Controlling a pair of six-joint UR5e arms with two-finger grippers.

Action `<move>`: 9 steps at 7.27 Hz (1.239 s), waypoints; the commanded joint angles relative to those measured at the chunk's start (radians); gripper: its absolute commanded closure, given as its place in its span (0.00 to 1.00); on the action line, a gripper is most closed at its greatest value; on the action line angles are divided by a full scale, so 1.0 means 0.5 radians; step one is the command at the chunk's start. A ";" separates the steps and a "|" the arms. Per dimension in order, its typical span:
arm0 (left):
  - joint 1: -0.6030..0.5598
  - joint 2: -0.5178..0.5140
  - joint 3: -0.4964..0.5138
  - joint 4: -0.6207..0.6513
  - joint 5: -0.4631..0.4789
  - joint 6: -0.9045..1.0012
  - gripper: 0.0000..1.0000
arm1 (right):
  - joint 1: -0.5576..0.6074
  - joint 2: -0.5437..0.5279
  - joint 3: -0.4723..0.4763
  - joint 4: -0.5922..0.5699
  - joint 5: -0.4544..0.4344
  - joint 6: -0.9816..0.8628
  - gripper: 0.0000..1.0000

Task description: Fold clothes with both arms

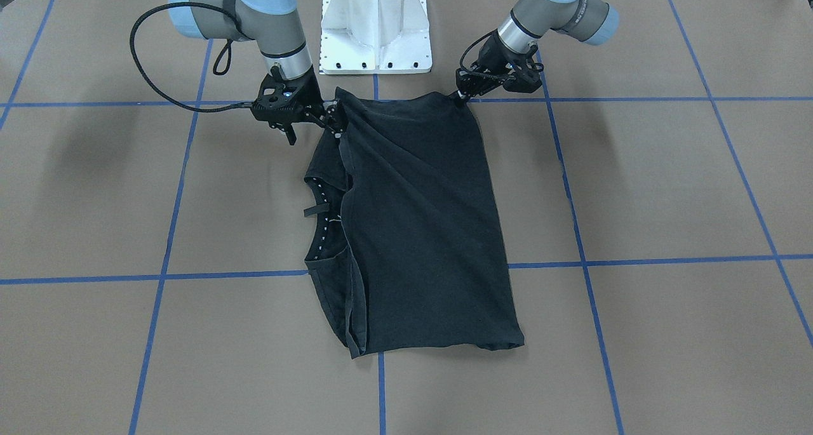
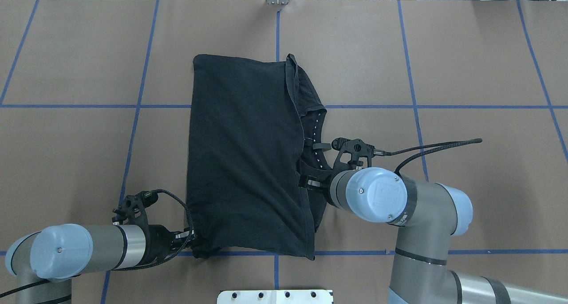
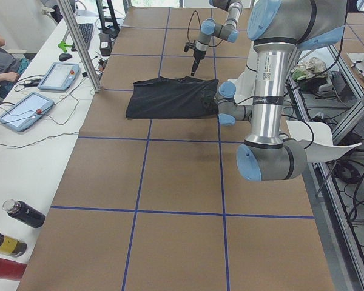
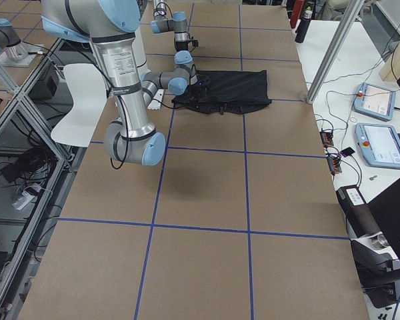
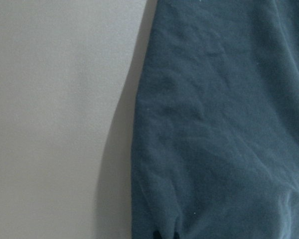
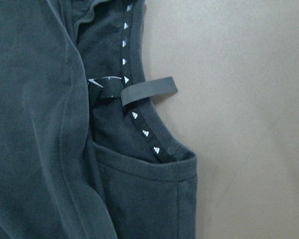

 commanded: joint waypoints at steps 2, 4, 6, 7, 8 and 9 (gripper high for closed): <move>0.001 0.000 -0.003 0.000 0.000 0.000 1.00 | -0.228 0.006 -0.004 -0.005 -0.226 0.252 0.09; 0.001 0.000 -0.003 0.000 0.000 0.000 1.00 | -0.253 0.015 -0.014 -0.005 -0.239 0.264 0.24; 0.001 0.000 -0.003 0.000 0.000 0.000 1.00 | -0.268 0.031 -0.041 -0.005 -0.263 0.280 0.36; 0.001 0.000 -0.003 0.000 0.000 0.000 1.00 | -0.274 0.031 -0.041 -0.005 -0.263 0.280 0.40; -0.002 0.000 -0.003 0.000 0.000 0.000 1.00 | -0.277 0.028 -0.056 -0.005 -0.267 0.280 0.42; -0.003 0.000 -0.006 0.000 0.000 0.000 1.00 | -0.286 0.028 -0.069 -0.005 -0.279 0.280 0.42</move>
